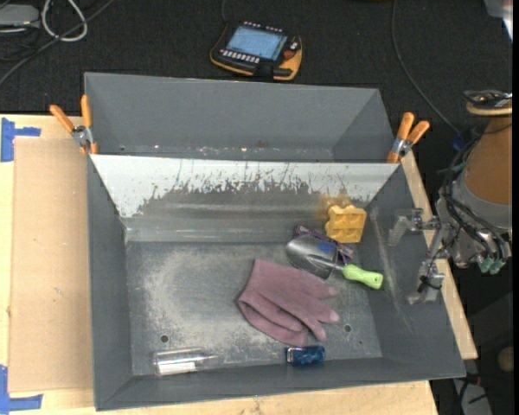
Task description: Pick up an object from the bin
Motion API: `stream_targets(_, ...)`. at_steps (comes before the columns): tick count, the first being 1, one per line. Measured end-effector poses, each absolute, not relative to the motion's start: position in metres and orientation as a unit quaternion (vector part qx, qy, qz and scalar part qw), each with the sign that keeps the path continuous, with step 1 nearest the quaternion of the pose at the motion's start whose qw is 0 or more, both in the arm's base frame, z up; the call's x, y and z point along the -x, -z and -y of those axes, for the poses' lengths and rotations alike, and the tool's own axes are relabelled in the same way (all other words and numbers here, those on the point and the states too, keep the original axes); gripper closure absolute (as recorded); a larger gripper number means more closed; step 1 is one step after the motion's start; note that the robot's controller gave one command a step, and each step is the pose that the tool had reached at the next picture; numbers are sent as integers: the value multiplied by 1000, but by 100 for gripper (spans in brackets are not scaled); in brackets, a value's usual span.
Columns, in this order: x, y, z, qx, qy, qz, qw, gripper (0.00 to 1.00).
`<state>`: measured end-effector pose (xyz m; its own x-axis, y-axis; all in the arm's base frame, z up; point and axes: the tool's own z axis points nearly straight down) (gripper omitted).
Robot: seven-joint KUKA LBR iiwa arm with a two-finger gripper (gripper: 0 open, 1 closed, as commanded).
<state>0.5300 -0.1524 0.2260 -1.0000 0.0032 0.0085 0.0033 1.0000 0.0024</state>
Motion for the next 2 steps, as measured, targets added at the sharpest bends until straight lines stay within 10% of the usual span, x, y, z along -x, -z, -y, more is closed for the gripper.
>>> stream_targets(1,-532,-230,151,-1,0,1000,1,0)
stream_targets(2,-576,-103,137,56,1,998,0,0)
